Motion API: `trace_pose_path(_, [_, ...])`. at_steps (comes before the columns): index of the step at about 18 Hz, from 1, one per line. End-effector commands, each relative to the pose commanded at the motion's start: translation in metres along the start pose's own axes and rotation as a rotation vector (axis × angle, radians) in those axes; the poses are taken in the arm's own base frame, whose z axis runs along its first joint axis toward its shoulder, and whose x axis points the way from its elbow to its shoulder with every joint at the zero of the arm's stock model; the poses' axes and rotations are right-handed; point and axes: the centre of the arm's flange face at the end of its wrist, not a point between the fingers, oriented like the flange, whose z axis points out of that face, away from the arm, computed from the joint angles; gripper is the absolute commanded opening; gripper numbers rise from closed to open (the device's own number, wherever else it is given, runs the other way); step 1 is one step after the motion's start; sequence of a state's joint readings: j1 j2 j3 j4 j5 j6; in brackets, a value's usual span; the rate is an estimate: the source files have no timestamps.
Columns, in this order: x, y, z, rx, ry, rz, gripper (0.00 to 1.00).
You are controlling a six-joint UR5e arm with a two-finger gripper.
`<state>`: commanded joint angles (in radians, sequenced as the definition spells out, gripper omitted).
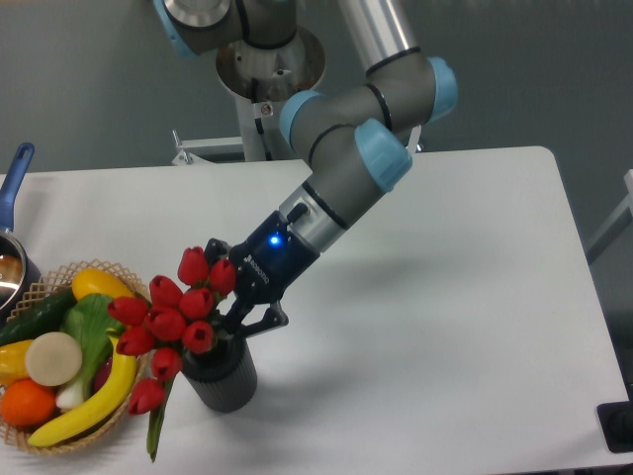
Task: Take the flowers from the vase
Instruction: 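Lift the gripped tulips up out of the vase and away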
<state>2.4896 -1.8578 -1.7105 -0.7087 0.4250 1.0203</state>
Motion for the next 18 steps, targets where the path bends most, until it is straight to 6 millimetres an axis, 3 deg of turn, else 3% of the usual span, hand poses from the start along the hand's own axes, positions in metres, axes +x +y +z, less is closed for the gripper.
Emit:
trace_pose_path(12, [-0.008, -0.087, -0.031, 0.068, -0.042, -0.005, 0.41])
trace_pose_path(18, [-0.028, -0.090, -0.069, 0.086, -0.104, -0.079, 0.41])
